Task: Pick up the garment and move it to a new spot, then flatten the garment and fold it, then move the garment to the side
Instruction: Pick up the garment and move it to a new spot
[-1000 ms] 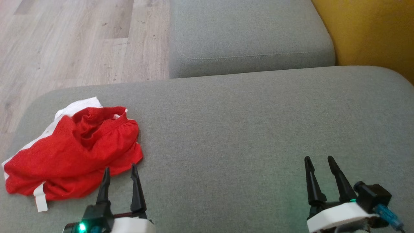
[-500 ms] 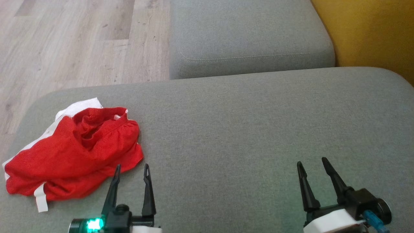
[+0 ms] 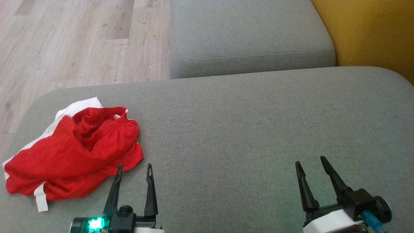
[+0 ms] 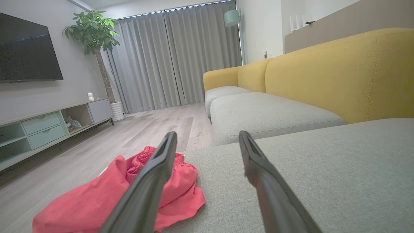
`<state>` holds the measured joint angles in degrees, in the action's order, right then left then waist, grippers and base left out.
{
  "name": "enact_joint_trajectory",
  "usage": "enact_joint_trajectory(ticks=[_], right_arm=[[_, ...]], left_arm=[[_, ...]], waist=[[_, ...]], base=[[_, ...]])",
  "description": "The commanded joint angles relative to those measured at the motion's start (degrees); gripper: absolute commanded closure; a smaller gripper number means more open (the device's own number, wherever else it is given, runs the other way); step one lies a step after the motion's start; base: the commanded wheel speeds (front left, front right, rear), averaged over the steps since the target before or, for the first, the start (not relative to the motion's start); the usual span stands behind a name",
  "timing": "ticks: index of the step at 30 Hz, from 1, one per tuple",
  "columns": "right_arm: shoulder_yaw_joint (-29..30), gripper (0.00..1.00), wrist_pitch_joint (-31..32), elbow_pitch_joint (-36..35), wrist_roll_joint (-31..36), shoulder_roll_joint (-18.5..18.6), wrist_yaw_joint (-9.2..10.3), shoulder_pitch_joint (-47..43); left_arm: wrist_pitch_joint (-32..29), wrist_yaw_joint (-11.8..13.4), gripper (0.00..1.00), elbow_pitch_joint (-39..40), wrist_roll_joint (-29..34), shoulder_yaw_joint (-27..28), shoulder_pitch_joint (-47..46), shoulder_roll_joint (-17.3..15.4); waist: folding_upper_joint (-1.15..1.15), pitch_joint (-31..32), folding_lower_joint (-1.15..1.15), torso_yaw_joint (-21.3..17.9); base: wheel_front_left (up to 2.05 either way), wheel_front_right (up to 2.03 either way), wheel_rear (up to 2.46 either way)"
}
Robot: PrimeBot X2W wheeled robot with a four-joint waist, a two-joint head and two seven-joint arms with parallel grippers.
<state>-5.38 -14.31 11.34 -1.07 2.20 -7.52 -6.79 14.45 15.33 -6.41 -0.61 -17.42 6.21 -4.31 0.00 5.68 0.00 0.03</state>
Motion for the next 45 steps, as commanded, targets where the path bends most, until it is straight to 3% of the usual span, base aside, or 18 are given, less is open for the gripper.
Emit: enact_joint_trajectory(ticks=[1, 11, 27, 37, 40, 45], right_arm=[[-1.3, 0.0, -0.7, -2.0, 0.2, 0.7, 0.03, 1.7], [-0.8, 0.0, -0.7, -1.9, 0.2, 0.7, 0.03, 1.5], [-0.7, 0.0, -0.7, -2.2, 0.6, 0.7, 0.03, 1.8], [0.5, 0.0, -0.7, -2.6, 3.2, 0.7, 0.03, 3.0], [1.4, 0.0, -0.7, -3.5, 5.1, 0.7, 0.03, 4.1], [3.8, 0.0, -0.7, -6.3, 8.9, 1.1, 0.03, 7.3]], left_arm=[[0.5, 0.4, 0.0, 1.9, 0.3, 1.4, -1.9, -0.3], [0.5, 0.4, 0.0, 1.4, 0.3, 1.1, -2.5, -0.2], [0.5, 1.0, 0.0, 1.4, 0.3, 2.0, -3.5, -0.6], [0.5, 3.6, 0.0, 9.2, 1.0, 5.0, -7.8, -2.5], [0.5, 1.8, 0.0, 12.6, 0.2, 6.4, -12.2, -4.5], [0.5, -4.7, 0.0, 10.4, -1.2, 7.6, -24.5, -8.8]], waist=[[0.0, 0.0, 0.0, 0.1], [0.0, -0.6, 0.0, 2.5], [0.0, -4.0, 0.0, 18.3], [0.0, -9.0, 0.0, 23.2], [0.0, -12.4, 0.0, 23.2], [0.0, -19.4, 0.0, 22.3]], base=[[0.0, 0.0, 0.0], [0.0, 0.0, 0.0], [0.0, 0.0, 0.0], [0.0, 0.0, 0.0], [0.0, 0.0, 0.0], [0.0, 0.0, 0.0]])
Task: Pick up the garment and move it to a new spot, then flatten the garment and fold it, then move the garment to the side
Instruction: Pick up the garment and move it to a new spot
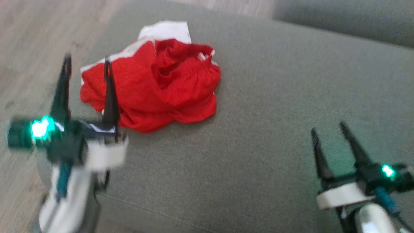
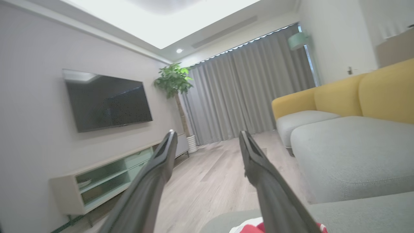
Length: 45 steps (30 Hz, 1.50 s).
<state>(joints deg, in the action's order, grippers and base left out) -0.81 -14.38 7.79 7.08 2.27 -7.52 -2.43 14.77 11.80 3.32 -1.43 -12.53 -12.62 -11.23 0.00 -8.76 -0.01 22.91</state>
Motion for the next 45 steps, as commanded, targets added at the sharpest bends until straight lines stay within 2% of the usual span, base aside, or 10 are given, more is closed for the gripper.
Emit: enact_joint_trajectory(ticks=[1, 5, 11, 13, 20, 22, 28, 33, 39, 45], right_arm=[[-0.3, 0.0, -0.6, -3.5, 1.1, 1.6, 0.03, 3.8], [1.7, 0.0, -0.6, -6.7, 1.6, 4.7, 0.03, 7.0], [3.5, 0.0, -0.6, -11.0, 1.9, 7.8, 0.03, 9.4], [4.3, 0.0, -0.6, -13.2, 2.1, 9.3, 0.03, 9.6], [5.8, 0.0, -0.6, -16.3, 2.2, 11.8, 0.03, 8.0], [5.7, 0.0, -0.6, -16.4, 2.2, 12.0, 0.03, 7.8], [4.9, 0.0, -0.6, -15.6, 2.2, 11.4, 0.03, 8.1], [3.3, 0.0, -0.6, -14.1, 1.9, 8.3, 0.03, 8.7], [0.7, 0.0, -0.6, -12.6, 1.4, 3.7, 0.03, 8.9], [-2.5, 0.0, -0.6, -12.1, 0.8, 1.2, 0.03, 7.8]], left_arm=[[0.2, -2.8, 0.0, -1.0, -0.6, 2.5, -8.7, -2.6], [-1.3, -7.6, 0.0, -10.8, -0.6, 1.0, -22.1, -4.1], [-15.3, -12.0, 0.0, -26.6, -2.5, -0.6, -35.3, -2.6], [-22.9, -14.1, 0.0, -35.4, -3.7, -1.0, -39.8, -2.6], [-31.1, -13.7, 0.0, -50.7, -6.9, 0.0, -41.5, -0.1], [-29.9, -14.1, 1.0, -52.5, -7.4, 0.1, -41.7, -0.1], [-21.0, -14.0, 1.0, -53.1, -6.2, -0.8, -44.8, -1.0], [-18.1, -14.9, 1.0, -50.2, -5.1, -2.1, -48.6, -2.5], [-19.5, -17.1, 1.0, -42.3, -4.7, -4.6, -52.0, -3.4], [-22.4, -19.0, 1.0, -33.3, -8.1, -8.4, -53.1, -2.5]], waist=[[0.0, -6.4, 0.01, -0.9], [0.0, -11.2, 0.01, -2.4], [0.0, -14.9, 0.01, -4.3], [0.0, -16.2, 0.01, -5.1], [0.0, -17.4, 0.01, -4.9], [0.0, -17.3, 0.01, -4.9], [0.0, -15.0, 0.01, -5.0], [0.0, -9.6, 0.01, -7.5], [0.0, -2.6, 0.01, -14.3], [0.0, 2.0, 0.01, -24.5]], base=[[0.0, 0.0, 0.0], [0.0, 0.0, 0.0], [0.0, 0.0, 0.0], [0.0, 0.0, 0.0], [0.0, 0.0, 0.0], [0.0, 0.0, 0.0], [0.0, 0.0, 0.0], [0.0, 0.0, 0.0], [0.0, 0.0, 0.0], [0.0, 0.0, 0.0]])
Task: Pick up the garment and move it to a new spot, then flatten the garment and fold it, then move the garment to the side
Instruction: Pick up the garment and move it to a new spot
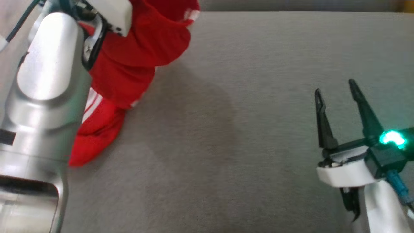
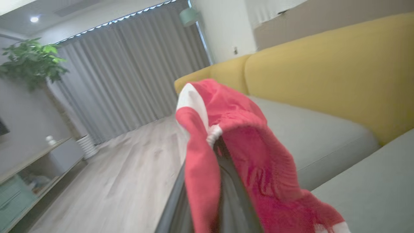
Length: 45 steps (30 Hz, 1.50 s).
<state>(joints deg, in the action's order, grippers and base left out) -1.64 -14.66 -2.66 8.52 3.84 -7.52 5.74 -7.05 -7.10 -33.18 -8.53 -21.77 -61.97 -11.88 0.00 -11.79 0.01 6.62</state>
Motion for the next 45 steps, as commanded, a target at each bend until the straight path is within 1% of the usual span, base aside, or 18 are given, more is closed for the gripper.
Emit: enact_joint_trajectory(ticks=[1, 3, 6, 9, 10, 13, 16, 19, 23, 24, 25, 27, 30, 33, 35, 39, 45], right_arm=[[-2.1, 0.0, -0.3, -1.7, -0.9, -0.6, 0.03, -0.4], [-2.8, 0.0, -0.3, -1.9, -1.3, -0.9, 0.03, -0.5], [-3.6, 0.0, -0.3, -2.3, -4.4, -0.9, 0.03, -0.6], [-4.0, 0.0, -0.3, -2.7, -6.4, -0.9, 0.03, -0.3], [-4.0, 0.0, -0.3, -2.7, -6.4, -0.9, 0.03, -0.3], [-4.0, 0.0, -0.3, -2.8, -8.4, -0.9, 0.03, 0.6], [-4.2, 0.0, -0.3, -2.6, -10.2, -1.0, 0.03, 1.3], [-4.6, 0.0, -0.3, -2.4, -11.5, -1.0, 0.03, 1.5], [-4.5, 0.0, -0.3, -1.6, -12.0, -1.0, 0.03, 1.1], [-4.3, 0.0, -0.3, -1.3, -12.1, -1.0, 0.03, 0.9], [-3.9, 0.0, -0.3, -1.0, -12.3, -1.0, 0.03, 0.7], [-3.2, 0.0, -0.3, -0.2, -12.5, -1.0, 0.03, 0.3], [-2.5, 0.0, -0.3, 1.1, -11.5, -1.0, 0.03, -0.6], [-1.9, 0.0, -0.3, 2.3, -11.3, -1.0, 0.03, -1.5], [-1.4, 0.0, -0.3, 3.2, -11.4, -1.0, 0.03, -2.1], [-1.1, 0.0, -0.3, 5.0, -11.1, -1.0, 0.03, -4.0], [0.4, 0.0, -0.3, 6.9, -10.6, -1.0, 0.03, -7.9]], left_arm=[[-1.0, -0.2, 1.0, 4.2, -1.9, 0.2, -3.9, -1.7], [-1.4, -0.3, 1.0, 6.0, -3.4, -1.0, -3.9, -1.1], [-1.4, -0.3, 1.0, 7.5, -4.9, -2.8, -4.2, 0.1], [-0.4, -0.3, 1.0, 7.4, -5.9, -3.6, -4.5, 2.1], [-0.4, -0.3, 1.0, 7.4, -5.9, -3.6, -4.5, 2.1], [0.6, -0.3, 1.0, 5.4, -7.0, -4.3, -3.1, 3.6], [2.2, -0.3, 1.0, 2.0, -7.8, -5.1, 1.4, 3.8], [6.4, -0.3, 1.0, -1.7, -8.6, -5.9, 7.6, 3.6], [13.8, -0.3, 1.0, -8.0, -10.5, -6.4, 15.7, 4.5], [15.5, -0.2, 0.76, -9.7, -11.2, -6.2, 17.4, 4.9], [17.2, 0.2, 0.0, -11.2, -11.7, -5.9, 18.8, 5.4], [20.3, 1.0, 0.0, -12.8, -12.5, -5.3, 21.1, 6.4], [21.9, 3.1, 0.0, -12.1, -12.7, -4.1, 25.0, 7.5], [22.0, 6.1, 0.0, -5.0, -11.8, -1.3, 30.3, 8.2], [22.0, 7.2, 0.0, -0.2, -10.8, 0.0, 34.9, 8.5], [22.0, 8.9, 0.0, 6.6, -9.2, 2.0, 43.7, 8.8], [22.0, 12.5, 0.0, 18.6, -8.1, 7.2, 56.2, 9.0]], waist=[[0.0, 5.3, -0.01, -10.0], [0.0, 5.5, -0.01, -13.8], [0.0, 4.7, -0.01, -18.6], [0.0, 2.7, -0.01, -22.2], [0.0, 2.7, -0.01, -22.2], [0.0, 0.7, -0.01, -24.9], [0.0, -1.0, -0.01, -26.8], [0.0, -2.4, -0.01, -27.5], [0.0, -3.1, -0.01, -26.5], [0.0, -3.1, -0.01, -26.0], [0.0, -3.1, -0.01, -25.3], [0.0, -2.6, -0.01, -23.9], [0.0, -0.9, -0.01, -21.1], [0.0, 1.2, -0.01, -18.1], [0.0, 2.8, -0.01, -15.8], [0.0, 6.5, -0.01, -11.9], [0.0, 11.4, -0.01, -8.2]], base=[[0.0, 0.0, 0.0], [0.0, 0.0, 0.0], [0.0, 0.0, 0.0], [0.0, 0.0, 0.0], [0.0, 0.0, 0.0], [0.0, 0.0, 0.0], [0.0, 0.0, 0.0], [0.0, 0.0, 0.0], [0.0, 0.0, 0.0], [0.0, 0.0, 0.0], [0.0, 0.0, 0.0], [0.0, 0.0, 0.0], [0.0, 0.0, 0.0], [0.0, 0.0, 0.0], [0.0, 0.0, 0.0], [0.0, 0.0, 0.0], [0.0, 0.0, 0.0]])
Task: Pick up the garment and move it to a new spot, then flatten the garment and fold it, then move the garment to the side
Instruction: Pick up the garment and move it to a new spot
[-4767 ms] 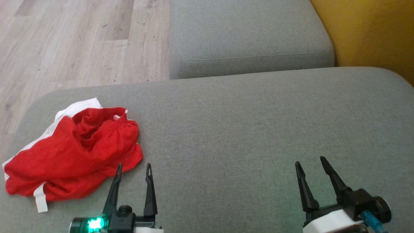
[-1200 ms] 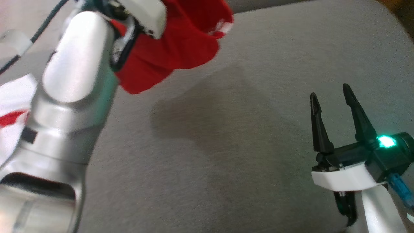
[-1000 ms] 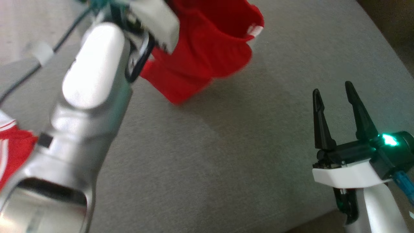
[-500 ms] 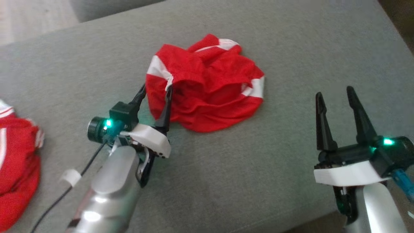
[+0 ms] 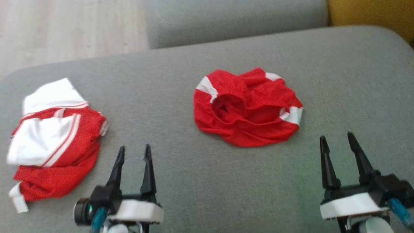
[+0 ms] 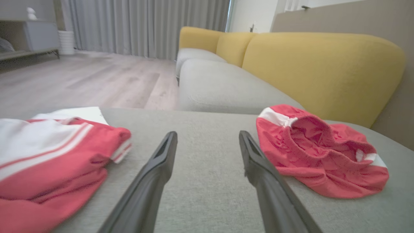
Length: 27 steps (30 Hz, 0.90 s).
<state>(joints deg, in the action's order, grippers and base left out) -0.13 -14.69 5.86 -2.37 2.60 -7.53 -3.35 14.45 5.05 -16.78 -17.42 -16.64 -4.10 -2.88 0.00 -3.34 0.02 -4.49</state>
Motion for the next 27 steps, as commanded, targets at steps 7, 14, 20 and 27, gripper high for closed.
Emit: enact_joint_trajectory(ticks=[7, 14, 20, 27], right_arm=[[-1.1, 0.0, -0.3, -0.9, 0.2, 0.3, 0.04, -2.1], [-1.5, 0.0, -0.3, -0.7, 0.5, 0.3, 0.04, -3.1], [-1.5, 0.0, -0.3, -0.5, 0.6, 0.3, 0.04, -3.4], [-2.1, 0.0, -0.3, -0.3, 0.5, 0.3, 0.04, -3.6]], left_arm=[[0.5, 3.2, 0.0, 14.6, 6.0, 3.7, 8.6, 0.0], [0.5, 4.4, 0.0, 16.8, 6.9, 4.6, 12.3, 0.0], [0.5, 4.1, 0.0, 16.8, 9.5, 4.5, 13.2, 0.0], [0.5, 3.1, 0.0, 16.3, 11.8, 3.8, 13.4, 0.0]], waist=[[0.0, 5.8, -0.02, 4.5], [0.0, 6.7, -0.02, 4.8], [0.0, 6.8, -0.02, 5.3], [0.0, 6.7, -0.02, 5.6]], base=[[0.0, 0.0, 0.0], [0.0, 0.0, 0.0], [0.0, 0.0, 0.0], [0.0, 0.0, 0.0]])
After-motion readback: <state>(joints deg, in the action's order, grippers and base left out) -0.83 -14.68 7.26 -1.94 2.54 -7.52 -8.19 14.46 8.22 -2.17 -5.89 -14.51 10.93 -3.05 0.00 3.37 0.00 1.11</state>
